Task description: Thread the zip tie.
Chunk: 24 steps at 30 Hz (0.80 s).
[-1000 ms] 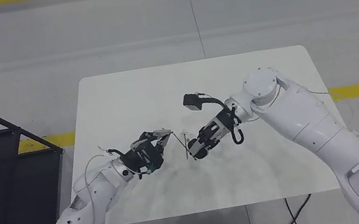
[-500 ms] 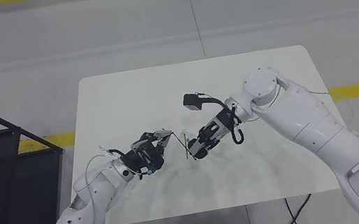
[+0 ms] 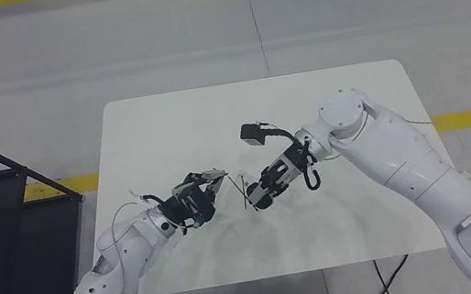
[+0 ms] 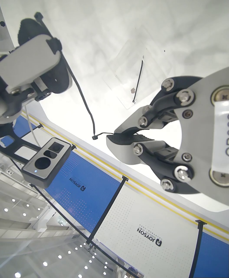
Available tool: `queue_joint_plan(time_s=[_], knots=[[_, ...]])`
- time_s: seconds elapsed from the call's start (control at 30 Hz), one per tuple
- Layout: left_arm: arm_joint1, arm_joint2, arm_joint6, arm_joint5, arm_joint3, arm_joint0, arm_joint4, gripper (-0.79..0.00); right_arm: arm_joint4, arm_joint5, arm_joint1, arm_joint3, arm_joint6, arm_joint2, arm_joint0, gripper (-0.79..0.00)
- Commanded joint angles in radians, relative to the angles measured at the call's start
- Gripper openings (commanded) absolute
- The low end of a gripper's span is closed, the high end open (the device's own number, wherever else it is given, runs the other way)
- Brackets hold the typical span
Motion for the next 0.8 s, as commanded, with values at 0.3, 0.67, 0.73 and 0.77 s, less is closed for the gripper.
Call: queue_joint_plan(time_s=[0.3, 0.67, 0.73, 0.77], knots=[[0.000, 0.000, -0.001, -0.004, -0.007, 0.001, 0.009, -0.785, 0.005, -0.005, 0.001, 0.004, 0.000, -0.002, 0.002, -0.785], [0.000, 0.004, 0.010, 0.014, -0.018, 0.007, 0.046, -0.785, 0.013, 0.000, 0.003, 0.006, 0.000, -0.003, 0.005, -0.785], [0.000, 0.006, 0.011, 0.020, -0.020, 0.009, 0.060, -0.785, 0.015, -0.001, 0.003, 0.006, 0.000, -0.003, 0.005, -0.785], [0.000, 0.008, 0.012, 0.023, -0.021, 0.010, 0.067, -0.785, 0.018, -0.001, 0.004, 0.006, 0.000, -0.004, 0.005, -0.785]])
